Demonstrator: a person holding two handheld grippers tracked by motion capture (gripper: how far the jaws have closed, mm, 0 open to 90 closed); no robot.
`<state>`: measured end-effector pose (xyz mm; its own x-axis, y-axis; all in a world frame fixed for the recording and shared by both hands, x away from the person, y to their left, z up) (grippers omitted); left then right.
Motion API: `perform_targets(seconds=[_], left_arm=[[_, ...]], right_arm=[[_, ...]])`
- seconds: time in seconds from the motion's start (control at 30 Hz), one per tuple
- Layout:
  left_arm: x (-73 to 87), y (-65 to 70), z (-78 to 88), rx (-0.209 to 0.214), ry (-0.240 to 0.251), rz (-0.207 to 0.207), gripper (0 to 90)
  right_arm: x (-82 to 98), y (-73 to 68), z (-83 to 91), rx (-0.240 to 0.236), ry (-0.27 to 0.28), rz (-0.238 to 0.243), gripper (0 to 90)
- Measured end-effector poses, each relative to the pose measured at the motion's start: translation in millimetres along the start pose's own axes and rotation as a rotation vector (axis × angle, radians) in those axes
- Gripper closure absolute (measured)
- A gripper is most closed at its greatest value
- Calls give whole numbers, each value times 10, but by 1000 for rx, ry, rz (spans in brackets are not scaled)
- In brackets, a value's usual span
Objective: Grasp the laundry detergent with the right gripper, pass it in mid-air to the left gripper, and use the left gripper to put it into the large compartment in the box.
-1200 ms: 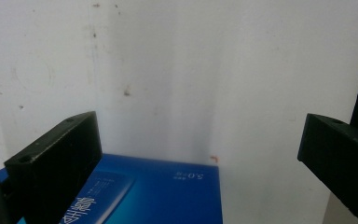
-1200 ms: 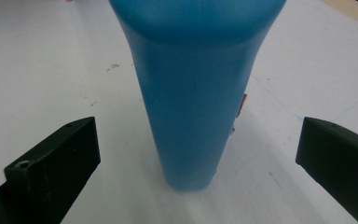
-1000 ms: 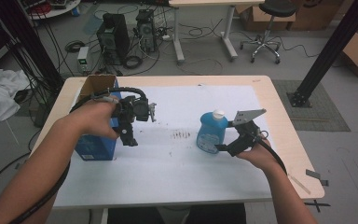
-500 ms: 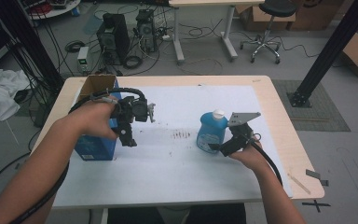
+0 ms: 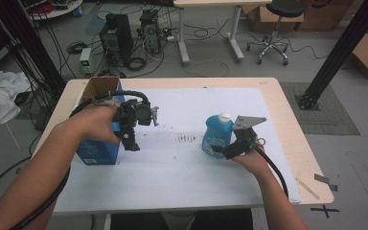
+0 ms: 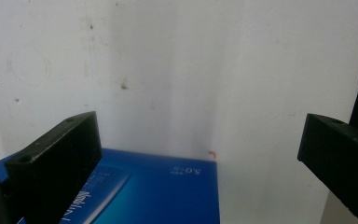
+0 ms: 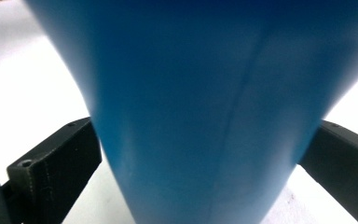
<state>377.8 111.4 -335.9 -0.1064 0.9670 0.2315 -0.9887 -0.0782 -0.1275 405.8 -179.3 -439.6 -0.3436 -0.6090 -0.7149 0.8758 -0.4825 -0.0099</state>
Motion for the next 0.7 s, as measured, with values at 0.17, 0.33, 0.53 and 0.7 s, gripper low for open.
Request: perform_targets(seconds=[0.17, 0.33, 0.53, 0.7], left_arm=[[8, 2, -11, 0, 0, -1, 0], [18, -6, -17, -1, -1, 0, 1], [3, 2, -23, -1, -1, -2, 0], [6, 6, -5, -3, -6, -3, 0]], right_arm=[[13, 3, -38, 16, 13, 0, 5], [28, 6, -37, 23, 30, 0, 49], [21, -3, -40, 15, 50, -2, 93], [16, -8, -54, 9, 58, 1, 135]])
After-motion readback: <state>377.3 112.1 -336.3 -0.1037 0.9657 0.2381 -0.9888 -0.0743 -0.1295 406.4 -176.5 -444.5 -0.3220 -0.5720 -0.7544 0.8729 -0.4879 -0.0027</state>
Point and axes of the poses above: each handheld gripper's, and its own axes: z roughly backward along the jaws, x roughly out of its underside, y roughly to its right, the point moved 6 cm from there along -z, roughly forward along the jaws, and after that the axes turned 15 degrees about -y, right-handed, at the moved point
